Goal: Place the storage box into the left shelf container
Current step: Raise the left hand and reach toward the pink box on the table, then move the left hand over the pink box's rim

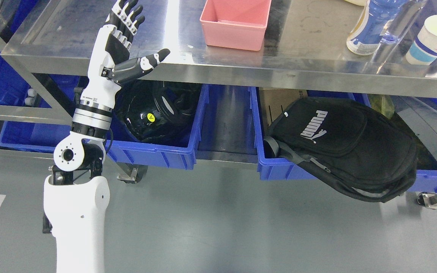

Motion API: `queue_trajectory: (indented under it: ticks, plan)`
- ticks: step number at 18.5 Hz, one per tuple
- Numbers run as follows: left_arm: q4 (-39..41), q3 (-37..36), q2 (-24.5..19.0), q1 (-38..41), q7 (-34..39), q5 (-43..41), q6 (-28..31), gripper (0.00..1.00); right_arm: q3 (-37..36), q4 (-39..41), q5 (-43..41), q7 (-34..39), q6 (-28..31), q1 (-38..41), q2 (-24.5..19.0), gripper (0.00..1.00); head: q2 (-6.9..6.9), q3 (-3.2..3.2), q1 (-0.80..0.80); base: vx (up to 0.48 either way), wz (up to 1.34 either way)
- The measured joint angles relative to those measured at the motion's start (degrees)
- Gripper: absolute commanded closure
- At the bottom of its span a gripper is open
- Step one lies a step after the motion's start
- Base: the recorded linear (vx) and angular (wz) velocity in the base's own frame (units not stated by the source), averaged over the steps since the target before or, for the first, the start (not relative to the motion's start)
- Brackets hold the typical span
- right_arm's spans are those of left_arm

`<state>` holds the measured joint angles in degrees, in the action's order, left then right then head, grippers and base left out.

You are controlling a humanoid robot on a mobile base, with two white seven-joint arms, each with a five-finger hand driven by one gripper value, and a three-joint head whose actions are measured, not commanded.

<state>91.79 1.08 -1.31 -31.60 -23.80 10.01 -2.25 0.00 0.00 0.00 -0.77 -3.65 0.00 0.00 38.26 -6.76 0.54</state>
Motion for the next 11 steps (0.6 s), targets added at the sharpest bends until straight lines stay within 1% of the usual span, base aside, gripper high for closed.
queue_trajectory:
  ticks: [2, 5, 7, 8, 11]
  plan:
    - [-0.11, 0.31, -1.94, -3.11, -4.71, 0.00, 1.04, 0.00, 0.00, 0.00, 0.00, 0.00, 0.00, 0.00, 0.00, 0.00, 0.00, 0.00, 0.00, 0.000, 0.00]
    - [-1.34, -0.63, -6.17, -8.29, -8.28, -0.24, 1.69, 0.00, 0.00, 0.00, 0.00, 0.00, 0.00, -0.01, 0.00, 0.00, 0.00, 0.00, 0.00, 0.001, 0.00]
    - [-3.09, -2.93, -9.71, -12.96, -9.49, -0.72, 2.01, 0.01, 0.00, 0.00, 0.00, -0.06, 0.00, -0.01, 0.00, 0.00, 0.00, 0.00, 0.00, 0.025, -0.14]
    - [-4.09, -4.30, -11.09, -15.20, -10.65, -0.95, 2.01, 0.02, 0.00, 0.00, 0.00, -0.07, 0.00, 0.00, 0.00, 0.00, 0.00, 0.00, 0.00, 0.025, -0.14]
    - [-7.62, -8.96, -14.32, -21.32, -17.98, -2.32, 1.80, 0.03, 0.00, 0.01, 0.00, -0.19, 0.00, -0.01, 0.00, 0.00, 0.00, 0.00, 0.00, 0.038, -0.14]
